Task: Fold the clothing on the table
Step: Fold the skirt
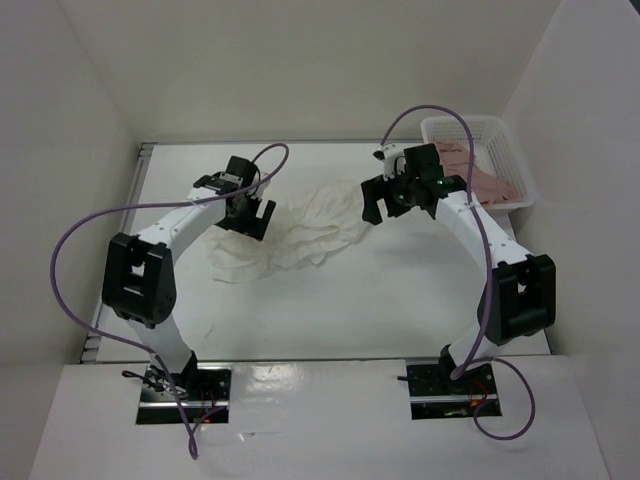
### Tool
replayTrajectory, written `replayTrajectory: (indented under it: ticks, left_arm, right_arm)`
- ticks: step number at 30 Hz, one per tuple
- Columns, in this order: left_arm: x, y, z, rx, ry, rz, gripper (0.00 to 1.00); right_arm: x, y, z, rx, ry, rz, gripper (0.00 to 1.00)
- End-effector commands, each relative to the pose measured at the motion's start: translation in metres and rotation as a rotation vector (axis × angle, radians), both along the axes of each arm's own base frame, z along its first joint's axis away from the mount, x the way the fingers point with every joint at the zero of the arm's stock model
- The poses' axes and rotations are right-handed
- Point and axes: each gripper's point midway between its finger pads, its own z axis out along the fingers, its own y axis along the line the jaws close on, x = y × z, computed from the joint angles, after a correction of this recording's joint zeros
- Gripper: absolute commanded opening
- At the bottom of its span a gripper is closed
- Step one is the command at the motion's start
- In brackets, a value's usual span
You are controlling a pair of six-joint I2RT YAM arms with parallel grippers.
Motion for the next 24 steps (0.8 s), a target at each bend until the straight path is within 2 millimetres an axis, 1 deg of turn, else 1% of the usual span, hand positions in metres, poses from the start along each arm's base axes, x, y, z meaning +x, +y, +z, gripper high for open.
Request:
replayTrajectory:
  ticks: [1,2,4,5,6,8,9,10,11,12,13,14,15,16,17,18,19,20,21,22,23,24]
  left_arm:
    - [-0.021,0.0,0.01,0.015,0.02,-0.057,1.0]
    - [-0.026,0.001,0.01,0.018,0.03,-0.057,1.0]
    - [-0.022,0.002,0.032,0.014,-0.03,-0.063,1.0]
    - [-0.019,0.001,0.045,0.003,-0.065,-0.062,1.0]
    - [-0.017,-0.007,0.071,-0.053,-0.12,-0.082,1.0]
    - [-0.02,-0.01,0.093,-0.089,-0.145,-0.104,1.0]
    - [-0.023,-0.012,0.104,-0.108,-0.162,-0.112,1.0]
    - [-0.026,-0.017,0.106,-0.134,-0.152,-0.128,1.0]
    - [-0.028,-0.016,0.108,-0.148,-0.156,-0.138,1.0]
    - [-0.034,-0.016,0.111,-0.157,-0.161,-0.156,1.0]
    - [-0.035,-0.018,0.109,-0.166,-0.167,-0.162,1.0]
    - [-0.041,-0.014,0.102,-0.167,-0.153,-0.168,1.0]
    - [-0.046,-0.013,0.097,-0.164,-0.141,-0.168,1.0]
    - [-0.047,-0.017,0.092,-0.182,-0.136,-0.191,1.0]
    - [-0.049,-0.018,0.092,-0.191,-0.139,-0.196,1.0]
    - [-0.055,-0.014,0.087,-0.192,-0.126,-0.199,1.0]
    - [-0.056,-0.016,0.087,-0.202,-0.133,-0.204,1.0]
    - [-0.056,-0.016,0.088,-0.205,-0.147,-0.205,1.0]
    - [-0.058,-0.017,0.085,-0.207,-0.138,-0.221,1.0]
    - [-0.061,-0.016,0.084,-0.202,-0.136,-0.229,1.0]
    - [-0.062,-0.017,0.087,-0.214,-0.143,-0.236,1.0]
    - [-0.063,-0.019,0.082,-0.22,-0.138,-0.255,1.0]
  right_arm:
    - [0.006,-0.003,0.01,0.012,-0.046,-0.003,0.98]
    - [0.008,-0.002,-0.001,0.006,-0.019,-0.003,0.98]
    - [0.012,0.001,-0.007,0.012,0.011,-0.002,0.98]
    - [0.014,0.005,-0.021,0.016,0.048,0.009,0.98]
    - [0.019,0.006,-0.023,0.021,0.059,0.001,0.98]
    - [0.022,0.009,-0.038,0.021,0.112,-0.001,0.98]
    - [0.028,0.01,-0.05,0.013,0.144,-0.001,0.98]
    - [0.031,0.013,-0.055,0.017,0.156,0.004,0.98]
    - [0.038,0.015,-0.054,0.025,0.154,-0.003,0.98]
    - [0.04,0.015,-0.063,0.02,0.173,-0.004,0.98]
    - [0.042,0.016,-0.06,0.022,0.165,-0.004,0.98]
    - [0.048,0.017,-0.061,0.024,0.156,-0.003,0.98]
    - [0.047,0.019,-0.06,0.032,0.158,0.003,0.98]
    - [0.05,0.02,-0.061,0.032,0.158,0.004,0.98]
    - [0.052,0.022,-0.056,0.043,0.148,0.011,0.98]
    - [0.053,0.02,-0.059,0.054,0.16,0.011,0.98]
    - [0.057,0.017,-0.058,0.064,0.159,0.006,0.98]
    - [0.061,0.016,-0.052,0.079,0.146,0.007,0.98]
    - [0.062,0.018,-0.051,0.107,0.154,0.023,0.98]
    - [0.063,0.015,-0.055,0.119,0.174,0.021,0.98]
    - [0.069,0.009,-0.051,0.137,0.167,0.012,0.98]
    - [0.071,0.01,-0.05,0.163,0.173,0.024,0.98]
